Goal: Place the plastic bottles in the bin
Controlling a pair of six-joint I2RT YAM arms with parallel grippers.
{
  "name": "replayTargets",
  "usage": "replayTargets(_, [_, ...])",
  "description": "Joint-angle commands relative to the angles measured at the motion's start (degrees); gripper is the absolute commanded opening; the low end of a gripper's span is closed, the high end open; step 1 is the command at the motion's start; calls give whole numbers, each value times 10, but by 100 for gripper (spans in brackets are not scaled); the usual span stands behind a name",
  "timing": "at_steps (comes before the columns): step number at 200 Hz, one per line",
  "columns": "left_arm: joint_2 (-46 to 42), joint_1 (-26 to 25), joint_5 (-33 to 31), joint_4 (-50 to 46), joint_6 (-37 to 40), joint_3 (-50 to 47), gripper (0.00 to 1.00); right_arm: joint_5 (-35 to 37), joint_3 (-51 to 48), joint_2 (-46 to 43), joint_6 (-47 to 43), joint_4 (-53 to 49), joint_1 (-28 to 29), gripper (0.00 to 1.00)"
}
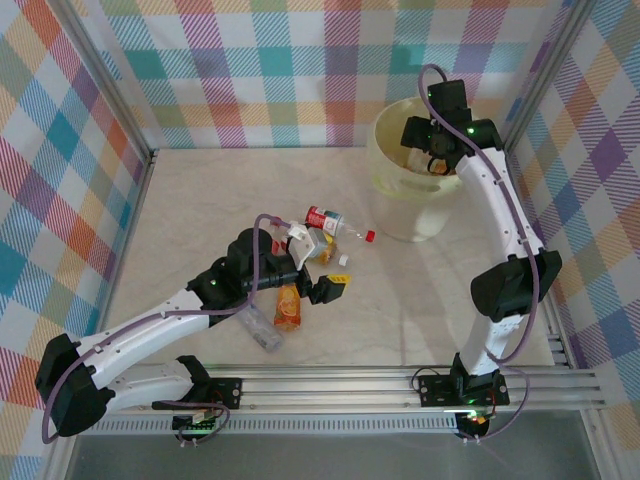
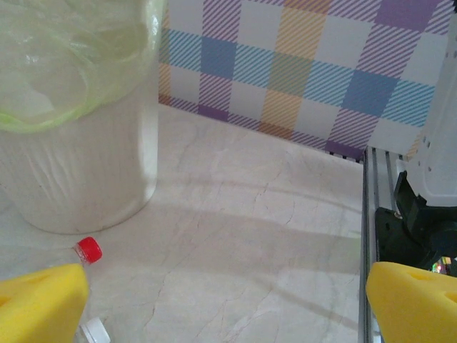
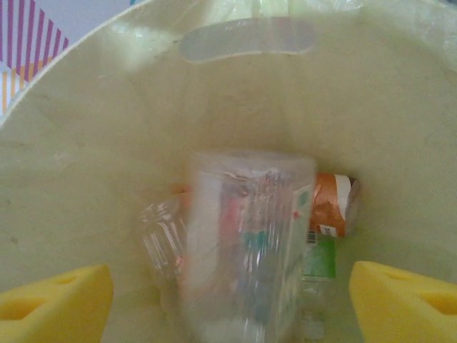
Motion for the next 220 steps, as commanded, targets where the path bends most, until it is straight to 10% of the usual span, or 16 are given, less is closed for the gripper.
replayTargets(1, [0, -1, -1, 0, 14, 0, 100, -15, 1, -41, -10, 0, -3, 90])
replayTargets(158, [-1, -1, 1, -28, 32, 13, 100, -247, -369, -386, 30, 94, 14, 91])
replayTargets(220, [-20, -4, -11, -300, 61, 154, 100, -259, -549, -484, 96, 162, 101, 90])
